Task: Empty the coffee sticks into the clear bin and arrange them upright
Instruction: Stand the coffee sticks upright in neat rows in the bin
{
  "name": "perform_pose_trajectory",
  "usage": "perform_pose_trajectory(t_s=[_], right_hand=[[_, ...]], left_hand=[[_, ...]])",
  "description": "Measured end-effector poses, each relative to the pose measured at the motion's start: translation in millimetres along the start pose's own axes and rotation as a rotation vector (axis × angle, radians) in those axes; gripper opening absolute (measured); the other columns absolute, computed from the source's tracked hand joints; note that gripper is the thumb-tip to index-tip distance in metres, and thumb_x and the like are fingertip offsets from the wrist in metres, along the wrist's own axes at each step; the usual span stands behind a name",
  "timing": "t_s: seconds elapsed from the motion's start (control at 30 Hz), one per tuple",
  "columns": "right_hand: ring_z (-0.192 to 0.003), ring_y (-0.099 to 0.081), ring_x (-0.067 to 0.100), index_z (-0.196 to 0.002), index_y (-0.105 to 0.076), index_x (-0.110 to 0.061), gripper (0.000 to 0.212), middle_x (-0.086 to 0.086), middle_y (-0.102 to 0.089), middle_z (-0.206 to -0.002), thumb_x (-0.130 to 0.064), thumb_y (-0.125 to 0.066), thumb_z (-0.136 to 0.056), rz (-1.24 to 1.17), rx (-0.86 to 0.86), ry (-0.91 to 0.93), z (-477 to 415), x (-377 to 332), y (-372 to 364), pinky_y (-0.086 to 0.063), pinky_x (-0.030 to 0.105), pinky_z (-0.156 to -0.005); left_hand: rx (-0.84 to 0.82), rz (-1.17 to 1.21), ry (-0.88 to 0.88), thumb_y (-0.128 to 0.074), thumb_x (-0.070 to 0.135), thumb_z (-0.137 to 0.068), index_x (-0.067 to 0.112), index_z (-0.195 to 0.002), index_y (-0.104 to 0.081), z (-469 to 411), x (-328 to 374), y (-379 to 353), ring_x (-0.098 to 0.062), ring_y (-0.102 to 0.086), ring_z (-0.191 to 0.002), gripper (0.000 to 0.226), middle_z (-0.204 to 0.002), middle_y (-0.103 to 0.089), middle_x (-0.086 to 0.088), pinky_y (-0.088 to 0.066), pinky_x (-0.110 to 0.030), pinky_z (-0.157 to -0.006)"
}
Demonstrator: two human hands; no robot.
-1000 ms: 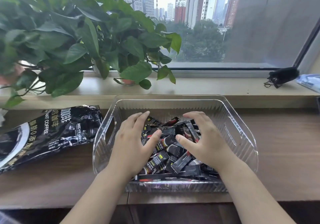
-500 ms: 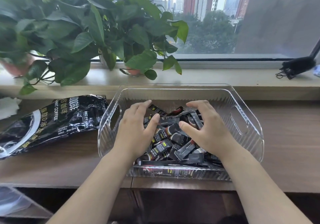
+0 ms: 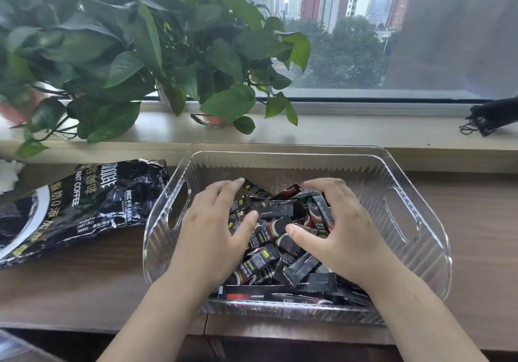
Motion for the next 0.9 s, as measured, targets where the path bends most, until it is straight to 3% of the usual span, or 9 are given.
perform_pose_trajectory(t_s=[0.13,0.3,0.47,0.8,0.9], right_hand=[[-0.128,-0.039,-0.003,-0.139,-0.043,-0.036,0.071,-0.022,-0.043,-0.133,-0.058,-0.069,-0.077,0.004,-0.001,-0.006,0.2,1.7,-1.3,-0.027,0.010,-0.100],[-0.127,-0.033,-0.012,-0.139,-0.039,-0.038,0.071,-0.027,-0.038,-0.133,-0.061,-0.066,-0.078,0.012,-0.018,-0.011,0.8,3.3,-3.6,-0.016,-0.007,-0.096],[-0.129,-0.023,-0.022,-0.140,-0.034,-0.043,0.072,-0.034,-0.033,-0.133,-0.065,-0.063,-0.077,0.013,-0.042,-0.003,1.4,3.2,-5.0,-0.013,-0.009,-0.095],[-0.123,-0.039,-0.005,-0.139,-0.041,-0.035,0.071,-0.022,-0.042,-0.131,-0.054,-0.074,-0.078,0.040,-0.044,-0.034,1.4,-1.0,-2.1,-0.022,0.000,-0.092],[-0.118,-0.039,-0.005,-0.139,-0.042,-0.034,0.071,-0.021,-0.043,-0.129,-0.052,-0.076,-0.079,0.043,-0.040,-0.047,0.9,-1.9,-0.2,-0.028,0.012,-0.095]], left_hand=[[-0.043,-0.015,0.009,-0.055,0.047,-0.092,0.031,-0.146,-0.040,0.3,-4.2,-7.2,-0.007,-0.037,-0.130,0.058,-0.141,-0.044,0.010,-0.031,-0.029,-0.109],[-0.046,-0.034,-0.008,-0.048,0.054,-0.093,0.032,-0.146,-0.041,1.2,-4.4,-8.9,-0.005,-0.035,-0.133,0.058,-0.141,-0.043,0.014,-0.029,-0.028,-0.111],[-0.043,-0.041,-0.034,-0.043,0.056,-0.089,0.032,-0.144,-0.044,2.3,-3.6,-9.6,-0.006,-0.038,-0.131,0.060,-0.139,-0.044,0.014,-0.034,-0.029,-0.109],[-0.089,-0.063,-0.027,-0.052,0.048,-0.093,0.029,-0.149,-0.038,3.5,-3.1,-13.0,-0.014,-0.035,-0.136,0.060,-0.145,-0.041,0.006,-0.033,-0.039,-0.114],[-0.088,-0.063,-0.029,-0.055,0.044,-0.095,0.025,-0.147,-0.040,3.2,-4.0,-14.4,-0.018,-0.039,-0.132,0.058,-0.142,-0.044,0.003,-0.036,-0.041,-0.110]])
Point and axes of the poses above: each hand's wrist, its own z-axis away from the middle knuckle, its own y-axis out of the back of the hand, x = y × z, the point moved 7 cm from there along -z, towards the middle knuckle
